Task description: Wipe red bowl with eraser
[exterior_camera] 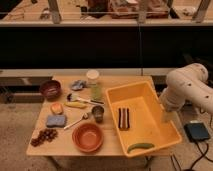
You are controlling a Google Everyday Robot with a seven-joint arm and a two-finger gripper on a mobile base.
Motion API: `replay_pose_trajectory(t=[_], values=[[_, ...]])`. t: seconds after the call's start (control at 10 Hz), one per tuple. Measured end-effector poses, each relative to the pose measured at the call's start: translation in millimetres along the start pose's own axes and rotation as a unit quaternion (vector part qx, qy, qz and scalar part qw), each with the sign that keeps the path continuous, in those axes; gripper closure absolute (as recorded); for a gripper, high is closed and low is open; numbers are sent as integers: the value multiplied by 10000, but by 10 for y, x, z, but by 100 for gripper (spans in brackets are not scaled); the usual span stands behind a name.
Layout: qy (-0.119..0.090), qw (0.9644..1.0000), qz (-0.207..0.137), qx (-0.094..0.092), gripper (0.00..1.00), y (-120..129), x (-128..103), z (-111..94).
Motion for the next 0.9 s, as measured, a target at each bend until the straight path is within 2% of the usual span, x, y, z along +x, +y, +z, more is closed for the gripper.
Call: replay_pose_trajectory(t=[0.7,0.9], values=[[23,10000,-38,39,35,-10,-9,-11],[73,9991,-376,199,35,-135,-117,-115]])
